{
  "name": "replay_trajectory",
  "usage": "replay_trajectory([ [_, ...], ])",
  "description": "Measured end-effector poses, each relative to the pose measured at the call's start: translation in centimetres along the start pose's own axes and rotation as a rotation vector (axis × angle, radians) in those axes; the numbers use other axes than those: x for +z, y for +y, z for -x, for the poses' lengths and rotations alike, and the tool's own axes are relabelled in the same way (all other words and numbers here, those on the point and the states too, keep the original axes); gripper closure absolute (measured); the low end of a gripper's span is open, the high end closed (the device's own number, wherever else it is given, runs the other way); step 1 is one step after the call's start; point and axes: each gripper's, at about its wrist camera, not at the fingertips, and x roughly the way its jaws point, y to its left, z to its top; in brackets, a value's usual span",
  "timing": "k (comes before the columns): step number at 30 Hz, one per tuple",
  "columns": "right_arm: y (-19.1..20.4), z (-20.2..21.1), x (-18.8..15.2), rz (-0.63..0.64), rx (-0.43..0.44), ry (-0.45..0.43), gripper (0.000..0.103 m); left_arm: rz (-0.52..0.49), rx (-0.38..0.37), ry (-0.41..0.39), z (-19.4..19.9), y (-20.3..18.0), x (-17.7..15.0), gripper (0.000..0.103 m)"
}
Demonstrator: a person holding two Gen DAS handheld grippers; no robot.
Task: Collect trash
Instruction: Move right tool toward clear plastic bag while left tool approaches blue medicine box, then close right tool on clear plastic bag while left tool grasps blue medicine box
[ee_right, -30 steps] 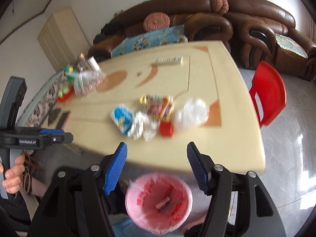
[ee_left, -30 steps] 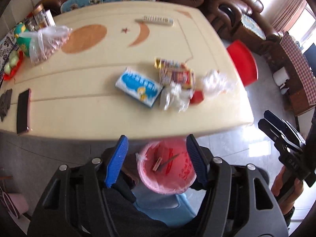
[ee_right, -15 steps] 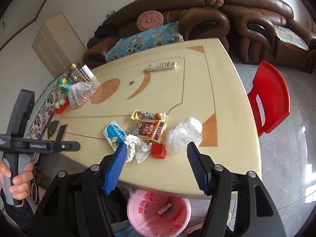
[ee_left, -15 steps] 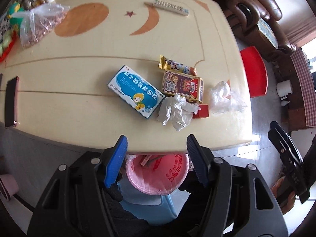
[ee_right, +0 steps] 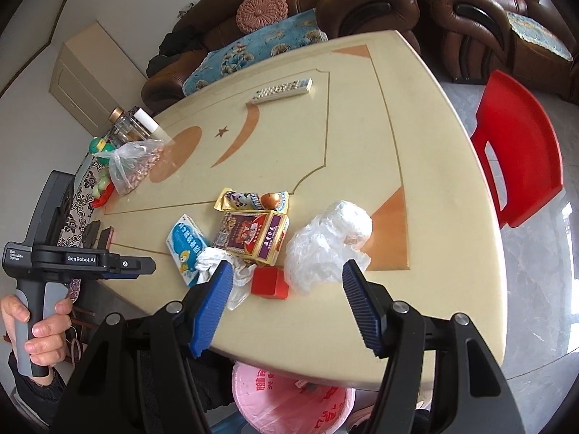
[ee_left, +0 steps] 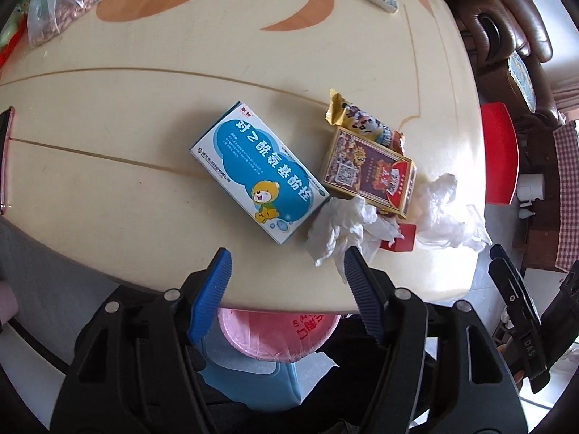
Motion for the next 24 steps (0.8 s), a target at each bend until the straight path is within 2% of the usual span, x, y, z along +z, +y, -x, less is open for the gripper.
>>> replay_trajectory([
  [10, -0.9, -3.4, 0.8, 0.003, 0.012, 0.050, 0.041, 0.079, 0.006, 0.039, -2.6, 0.6, 2.3, 0.038],
  [21, -2.2, -5.0, 1.6, 0.004, 0.024, 0.069, 0.041, 0.174, 0.021, 0.070, -5.0, 1.8, 4.6, 0.037],
  [24, -2.6, -5.5, 1.9, 0.002, 0.034, 0.074, 0.041, 0.183, 0.028, 0.069, -5.3, 1.7, 5.3, 0.033],
])
